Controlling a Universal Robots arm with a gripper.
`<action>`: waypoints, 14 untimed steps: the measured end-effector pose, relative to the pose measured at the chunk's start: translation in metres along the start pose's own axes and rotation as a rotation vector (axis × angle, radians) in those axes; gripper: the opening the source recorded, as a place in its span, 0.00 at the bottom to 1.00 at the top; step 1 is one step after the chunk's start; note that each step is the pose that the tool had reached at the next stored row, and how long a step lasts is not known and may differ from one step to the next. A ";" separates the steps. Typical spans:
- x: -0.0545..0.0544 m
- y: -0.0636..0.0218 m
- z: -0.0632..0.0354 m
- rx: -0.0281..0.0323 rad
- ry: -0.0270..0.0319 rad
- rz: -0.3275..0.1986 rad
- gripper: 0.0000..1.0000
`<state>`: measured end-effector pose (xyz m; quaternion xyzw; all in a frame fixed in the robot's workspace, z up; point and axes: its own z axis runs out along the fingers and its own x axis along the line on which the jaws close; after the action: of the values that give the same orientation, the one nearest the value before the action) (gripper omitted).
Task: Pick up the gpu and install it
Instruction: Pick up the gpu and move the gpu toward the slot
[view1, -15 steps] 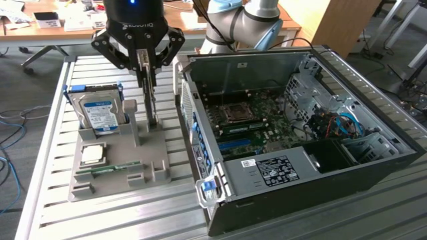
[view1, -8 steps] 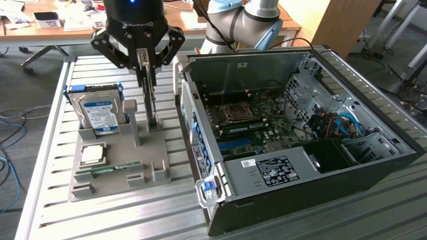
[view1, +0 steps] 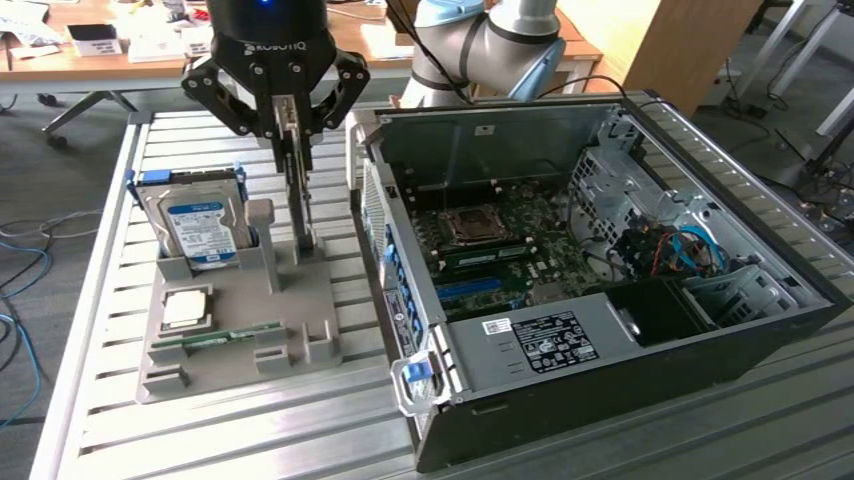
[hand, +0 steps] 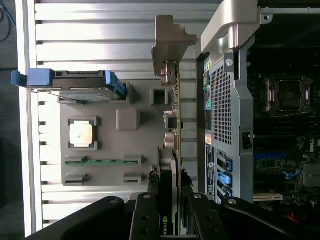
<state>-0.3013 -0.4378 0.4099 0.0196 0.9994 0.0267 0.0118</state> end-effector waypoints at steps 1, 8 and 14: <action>0.000 0.0000 0.0000 0.0000 0.0000 0.000 0.27; -0.002 0.0001 0.0000 0.0001 0.0001 0.000 0.27; -0.008 0.0006 0.0003 -0.0001 -0.0001 0.000 0.27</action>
<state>-0.2930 -0.4375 0.4099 0.0196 0.9994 0.0267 0.0119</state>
